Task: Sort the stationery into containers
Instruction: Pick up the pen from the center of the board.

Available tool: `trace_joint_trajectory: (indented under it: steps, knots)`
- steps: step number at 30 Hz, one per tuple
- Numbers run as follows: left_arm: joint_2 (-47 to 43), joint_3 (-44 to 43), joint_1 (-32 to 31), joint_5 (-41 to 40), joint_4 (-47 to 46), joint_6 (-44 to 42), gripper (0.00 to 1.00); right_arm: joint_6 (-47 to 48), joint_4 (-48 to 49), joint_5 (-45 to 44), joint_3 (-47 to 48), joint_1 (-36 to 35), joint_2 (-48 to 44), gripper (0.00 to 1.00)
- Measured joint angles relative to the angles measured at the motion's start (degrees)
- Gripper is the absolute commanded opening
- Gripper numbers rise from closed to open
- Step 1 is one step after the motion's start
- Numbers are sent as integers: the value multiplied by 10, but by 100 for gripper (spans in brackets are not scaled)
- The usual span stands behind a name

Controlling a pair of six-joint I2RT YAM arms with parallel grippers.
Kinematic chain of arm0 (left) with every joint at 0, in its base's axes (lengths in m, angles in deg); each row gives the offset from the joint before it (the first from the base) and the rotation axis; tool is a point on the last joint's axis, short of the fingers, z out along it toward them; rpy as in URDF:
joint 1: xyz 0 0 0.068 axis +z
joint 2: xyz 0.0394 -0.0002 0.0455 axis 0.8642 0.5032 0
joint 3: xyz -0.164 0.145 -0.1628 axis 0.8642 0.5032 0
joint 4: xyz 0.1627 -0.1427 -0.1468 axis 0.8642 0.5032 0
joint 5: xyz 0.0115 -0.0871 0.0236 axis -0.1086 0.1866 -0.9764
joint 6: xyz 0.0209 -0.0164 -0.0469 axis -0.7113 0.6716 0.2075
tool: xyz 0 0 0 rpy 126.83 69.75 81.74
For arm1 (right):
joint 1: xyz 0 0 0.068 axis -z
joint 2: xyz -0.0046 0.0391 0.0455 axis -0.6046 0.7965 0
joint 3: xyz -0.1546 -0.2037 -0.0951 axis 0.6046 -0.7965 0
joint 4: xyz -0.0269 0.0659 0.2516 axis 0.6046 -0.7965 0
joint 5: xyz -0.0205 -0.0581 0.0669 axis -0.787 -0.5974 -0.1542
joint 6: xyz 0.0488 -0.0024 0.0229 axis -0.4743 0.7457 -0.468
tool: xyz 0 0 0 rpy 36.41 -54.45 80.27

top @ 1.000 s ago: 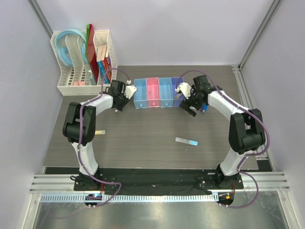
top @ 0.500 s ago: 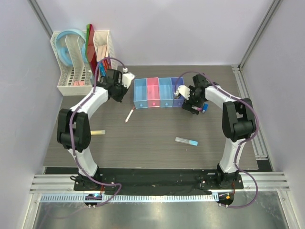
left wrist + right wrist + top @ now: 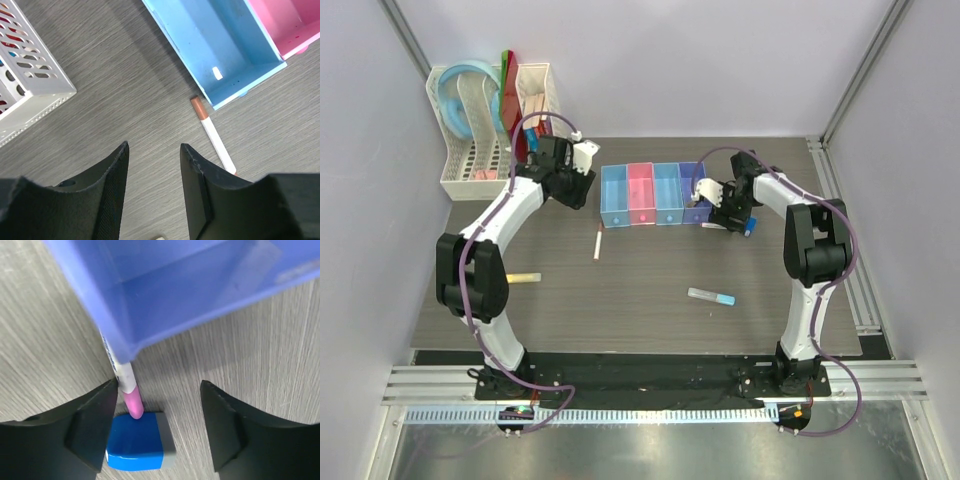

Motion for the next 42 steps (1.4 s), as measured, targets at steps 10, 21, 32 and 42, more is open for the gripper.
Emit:
trace_joint_trajectory:
  steps: [10,21,32,42]
  knots:
    - [0,2,0,-11,2,11,47,42,-7,15,-39,-3,-16,1]
    - [0,23,0,-17,8,23,50,54,17,0,-108,-4,-70,1]
    - [0,89,0,24,8,59,63,10,-17,0,-176,-10,-225,1]
    - [15,90,-2,85,2,100,64,-58,10,13,-182,-13,-357,1]
